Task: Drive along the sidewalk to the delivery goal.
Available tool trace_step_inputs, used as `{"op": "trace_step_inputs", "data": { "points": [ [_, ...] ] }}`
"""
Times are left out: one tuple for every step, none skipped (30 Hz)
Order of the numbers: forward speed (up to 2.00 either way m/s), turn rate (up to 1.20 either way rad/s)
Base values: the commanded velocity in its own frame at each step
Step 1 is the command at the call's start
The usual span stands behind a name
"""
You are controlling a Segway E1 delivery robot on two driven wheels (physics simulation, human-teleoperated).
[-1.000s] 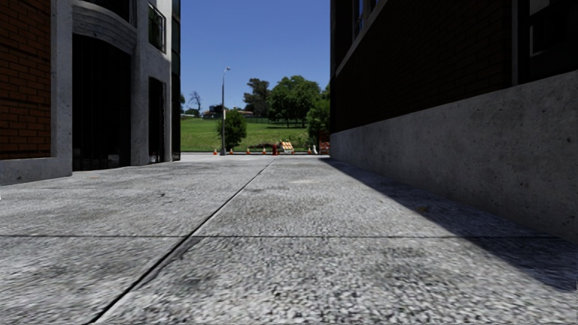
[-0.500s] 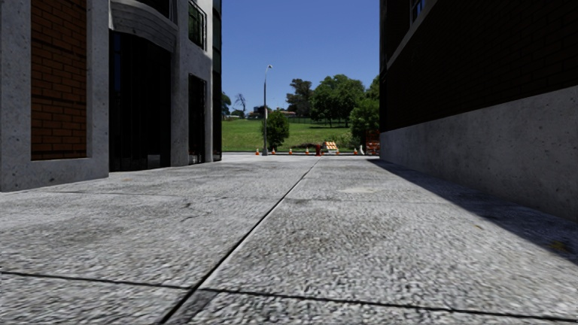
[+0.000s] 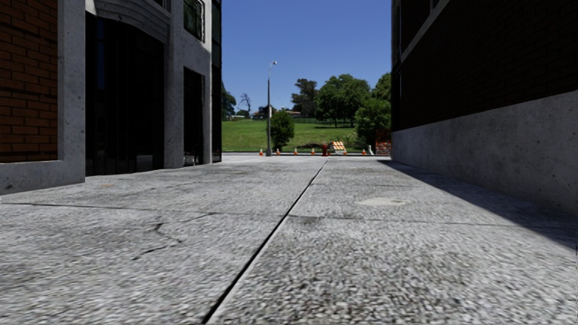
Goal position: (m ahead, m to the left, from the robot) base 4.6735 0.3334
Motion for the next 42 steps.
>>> {"op": "trace_step_inputs", "data": {
  "points": [
    [2.0,1.2],
    [2.0,1.2],
    [2.0,0.81],
    [2.0,0.53],
    [2.0,0.38],
    [2.0,0.21],
    [2.0,0.21],
    [2.0,0.05],
    [2.0,0.01],
    [2.0,0.0],
    [2.0,0.0],
    [2.0,0.0],
    [2.0,0.0],
    [2.0,0.0],
    [2.0,0.0],
    [2.0,0.0],
    [2.0,0.0],
    [2.0,0.0],
    [2.0,0.0],
    [2.0,0.0],
    [2.0,0.0],
    [2.0,0.0],
    [2.0,0.0],
    [2.0,0.0],
    [2.0,0.0],
    [2.0,0.0],
    [2.0,0.0],
    [2.0,0.0],
    [2.0,0.0],
    [2.0,0.0],
    [2.0,0.0],
    [2.0,0.0],
    [2.0,0.0],
    [2.0,0.0],
    [2.0,0.0],
    [2.0,0.0],
    [2.0,0.0],
    [2.0,0.0],
    [2.0,0.0],
    [2.0,0.0],
    [2.0,0.0],
    [2.0,0.0]
  ]
}}
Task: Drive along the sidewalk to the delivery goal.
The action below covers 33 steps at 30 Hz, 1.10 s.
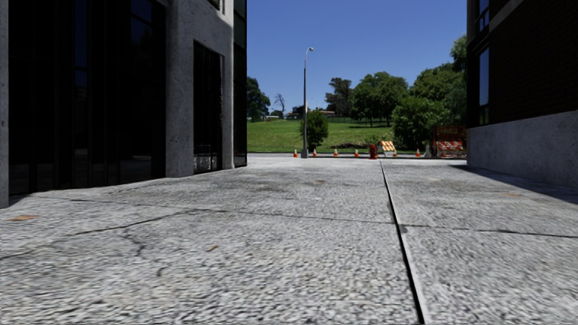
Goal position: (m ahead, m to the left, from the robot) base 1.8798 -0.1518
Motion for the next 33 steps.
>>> {"op": "trace_step_inputs", "data": {
  "points": [
    [2.0,0.0],
    [2.0,0.0],
    [2.0,0.0],
    [2.0,0.0],
    [2.0,0.0],
    [2.0,0.0],
    [2.0,0.0],
    [2.0,0.0],
    [2.0,0.0],
    [2.0,0.0],
    [2.0,0.0],
    [2.0,0.0],
    [2.0,0.0],
    [2.0,0.0],
    [2.0,0.0],
    [2.0,0.0],
    [2.0,0.0],
    [2.0,0.0],
    [2.0,0.0],
    [2.0,0.0],
    [2.0,0.0],
    [2.0,0.0],
    [2.0,0.0],
    [2.0,0.0],
    [2.0,0.0],
    [2.0,0.0],
    [2.0,0.0],
    [2.0,0.0],
    [2.0,0.0],
    [2.0,0.0],
    [2.0,0.0],
    [2.0,0.0],
    [2.0,0.0]
  ]
}}
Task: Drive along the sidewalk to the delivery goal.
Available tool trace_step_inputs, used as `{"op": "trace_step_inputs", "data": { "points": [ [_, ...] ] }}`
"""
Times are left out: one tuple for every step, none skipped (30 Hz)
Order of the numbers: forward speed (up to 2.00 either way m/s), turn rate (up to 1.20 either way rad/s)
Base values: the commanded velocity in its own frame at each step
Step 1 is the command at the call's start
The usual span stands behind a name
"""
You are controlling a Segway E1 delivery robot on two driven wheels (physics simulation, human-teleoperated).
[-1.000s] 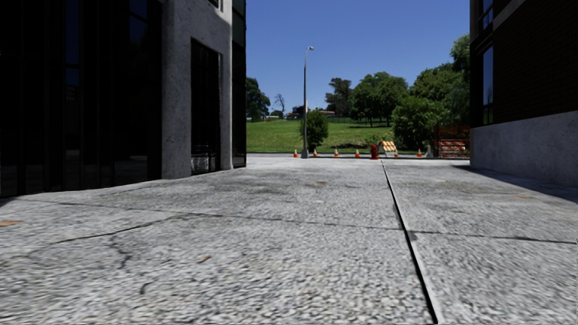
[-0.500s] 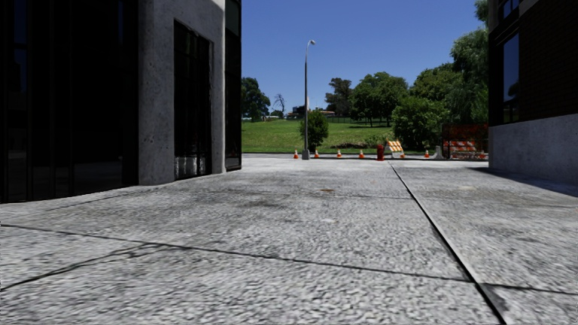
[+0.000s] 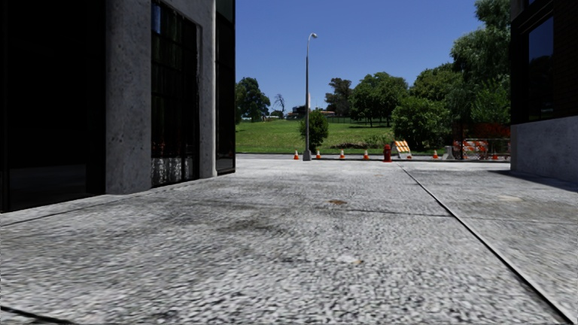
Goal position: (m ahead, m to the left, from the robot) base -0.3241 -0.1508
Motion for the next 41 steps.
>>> {"op": "trace_step_inputs", "data": {
  "points": [
    [2.0,0.0],
    [2.0,0.0],
    [2.0,0.0],
    [2.0,0.0],
    [2.0,0.0],
    [2.0,0.0],
    [2.0,0.0],
    [2.0,0.0],
    [1.98,0.0],
    [1.2,0.0],
    [0.76,0.0],
    [0.0,0.0],
    [0.0,0.0],
    [0.0,0.0],
    [0.0,0.0],
    [0.0,0.0],
    [0.0,0.0],
    [0.0,0.0],
    [0.0,0.0],
    [0.0,0.0],
    [0.0,0.0],
    [0.0,0.0],
    [0.0,0.0],
    [0.0,0.0],
    [0.0,0.0],
    [0.0,0.0],
    [0.0,0.0],
    [0.0,0.0],
    [0.0,0.0],
    [0.0,0.0],
    [0.0,0.0],
    [0.0,0.0],
    [0.0,0.0],
    [0.0,0.0],
    [0.0,0.0],
    [0.0,0.0],
    [0.0,0.0],
    [0.0,0.0],
    [0.0,0.0],
    [0.0,0.0],
    [0.0,0.0]
  ]
}}
